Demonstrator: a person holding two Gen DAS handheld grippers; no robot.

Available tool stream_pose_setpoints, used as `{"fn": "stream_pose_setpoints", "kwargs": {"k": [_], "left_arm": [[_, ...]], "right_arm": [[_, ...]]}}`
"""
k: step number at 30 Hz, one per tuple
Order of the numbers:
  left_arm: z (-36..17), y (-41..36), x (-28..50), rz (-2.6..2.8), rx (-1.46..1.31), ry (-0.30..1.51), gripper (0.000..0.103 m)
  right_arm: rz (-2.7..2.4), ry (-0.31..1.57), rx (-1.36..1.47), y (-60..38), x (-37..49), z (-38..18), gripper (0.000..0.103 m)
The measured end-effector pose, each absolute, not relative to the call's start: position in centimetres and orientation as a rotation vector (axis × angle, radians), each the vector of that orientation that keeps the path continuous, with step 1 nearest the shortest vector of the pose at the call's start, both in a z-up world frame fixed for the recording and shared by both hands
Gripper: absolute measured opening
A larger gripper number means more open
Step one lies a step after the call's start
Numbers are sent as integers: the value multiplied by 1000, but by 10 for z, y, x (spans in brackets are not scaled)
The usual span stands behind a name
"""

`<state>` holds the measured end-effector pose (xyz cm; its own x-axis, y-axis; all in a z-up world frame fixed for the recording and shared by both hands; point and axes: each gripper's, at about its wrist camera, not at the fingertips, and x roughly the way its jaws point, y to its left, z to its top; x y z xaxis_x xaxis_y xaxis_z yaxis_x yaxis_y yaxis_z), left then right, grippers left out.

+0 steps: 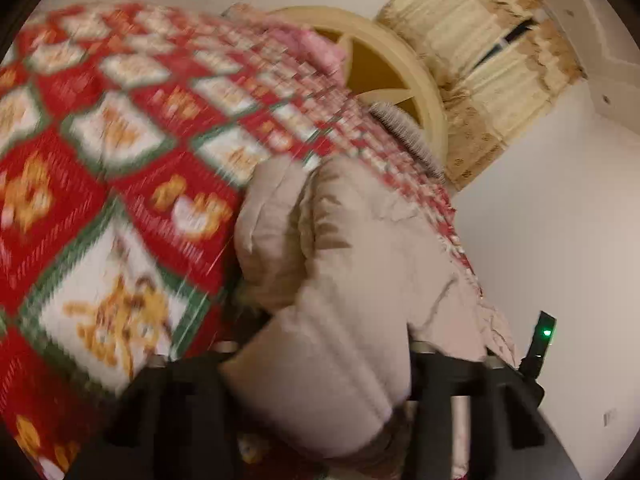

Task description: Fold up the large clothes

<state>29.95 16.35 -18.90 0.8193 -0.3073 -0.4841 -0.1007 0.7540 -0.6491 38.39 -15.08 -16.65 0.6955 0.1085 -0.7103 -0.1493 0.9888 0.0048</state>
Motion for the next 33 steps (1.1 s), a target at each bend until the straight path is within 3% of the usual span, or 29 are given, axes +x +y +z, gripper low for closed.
{"fn": "stream_pose_setpoints", "kwargs": {"k": [4,10,15,17,21,28,33], "left_arm": [[-130,138,288,-177,-554,473,28],[-44,42,285,-377,-232,269,26],[-19,-47,289,-520,-15,214,26],[-19,-77,290,-560,59,200,26],[-33,-124,298,-636,141,204,26],[-102,-214,311,-711,446,220,26],[-137,-246,306,-685,649,152,26]], "right_arm": [[147,787,-51,-151,384,-166,98],[155,767,-36,-151,381,-163,98],[209,764,75,-168,377,-154,97],[234,776,176,-186,369,-140,94],[259,686,367,-261,337,-99,96],[156,500,586,-382,303,-42,97],[412,689,446,-328,332,-31,97]]}}
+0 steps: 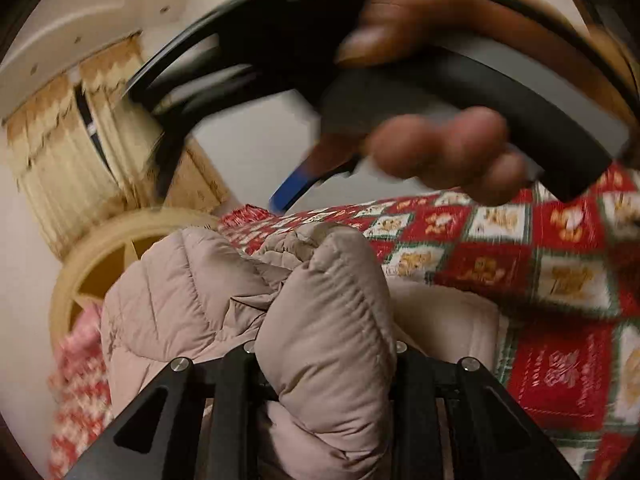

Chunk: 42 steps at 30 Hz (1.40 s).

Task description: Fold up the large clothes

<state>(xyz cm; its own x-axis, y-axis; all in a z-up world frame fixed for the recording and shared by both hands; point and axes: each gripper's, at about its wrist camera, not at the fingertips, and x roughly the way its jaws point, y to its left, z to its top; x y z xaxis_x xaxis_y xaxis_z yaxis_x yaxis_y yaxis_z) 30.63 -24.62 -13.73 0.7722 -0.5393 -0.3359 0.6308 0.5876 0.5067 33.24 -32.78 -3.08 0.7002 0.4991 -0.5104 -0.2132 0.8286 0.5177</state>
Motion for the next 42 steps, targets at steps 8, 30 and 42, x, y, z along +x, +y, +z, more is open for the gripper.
{"fn": "stream_pose_setpoints", "kwargs": {"k": [8,30,42], "left_arm": [[-127,-226,273,-594,695,118,51],[-103,-164,423,-451,599,273,96],[-18,-153,459,-355,409,259,96]], "right_arm": [[371,880,290,-275,365,-68,18],[-166,754,212,-353,302,-26,37],[-158,668,374,-355,370,-89,20]]}}
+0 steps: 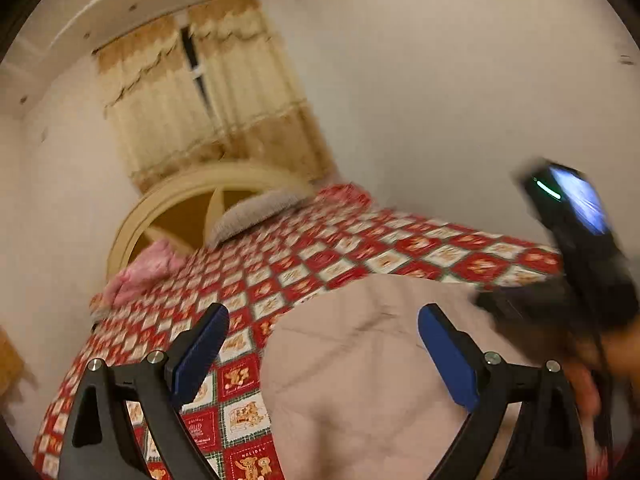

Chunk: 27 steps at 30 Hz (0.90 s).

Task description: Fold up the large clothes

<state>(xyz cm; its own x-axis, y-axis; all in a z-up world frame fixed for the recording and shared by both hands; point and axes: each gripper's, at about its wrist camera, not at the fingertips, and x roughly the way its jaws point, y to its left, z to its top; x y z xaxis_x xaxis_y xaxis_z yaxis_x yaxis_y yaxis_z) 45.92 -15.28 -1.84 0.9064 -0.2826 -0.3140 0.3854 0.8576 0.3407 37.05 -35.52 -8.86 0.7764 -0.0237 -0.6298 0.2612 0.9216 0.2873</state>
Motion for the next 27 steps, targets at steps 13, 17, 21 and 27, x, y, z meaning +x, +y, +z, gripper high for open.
{"fn": "stream_pose_setpoints", "kwargs": {"k": [13,17,21,27], "left_arm": [[-112,-157,560,-262,300,566,102],[-120,-158,566,-262,292,573,102],[-124,-156,570,-272,276,593,102],[-131,-157,574,-277,263,605,102]], "right_arm": [[-272,686,296,-361,375,-123,21],[-293,691,288,-359,377,-129,24],[-310,705,276,-359,379,-132,26],[-322,730,262,-358,383,-137,27]]}}
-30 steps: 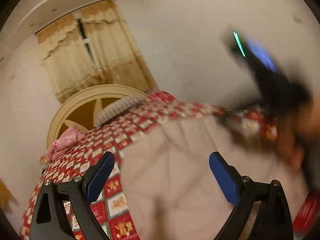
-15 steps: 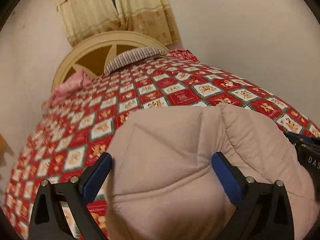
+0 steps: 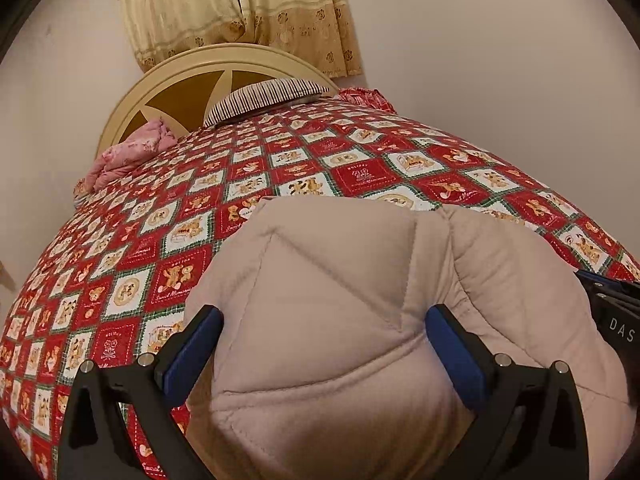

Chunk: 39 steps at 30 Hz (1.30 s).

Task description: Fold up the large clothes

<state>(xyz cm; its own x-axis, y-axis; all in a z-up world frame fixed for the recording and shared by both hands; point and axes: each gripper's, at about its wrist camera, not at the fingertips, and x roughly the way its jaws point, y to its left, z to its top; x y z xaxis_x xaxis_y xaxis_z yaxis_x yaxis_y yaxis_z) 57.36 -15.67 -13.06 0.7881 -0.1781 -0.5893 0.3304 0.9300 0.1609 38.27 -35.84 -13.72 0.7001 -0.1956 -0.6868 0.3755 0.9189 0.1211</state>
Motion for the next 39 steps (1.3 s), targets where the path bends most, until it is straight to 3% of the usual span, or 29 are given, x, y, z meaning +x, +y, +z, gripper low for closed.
{"fn": "stream_pose_setpoints", "kwargs": {"k": [39], "left_arm": [[-143,-165,586,-278,269,648,102]], "right_arm": [[-407,768,208,-356,389,-148,34]]}}
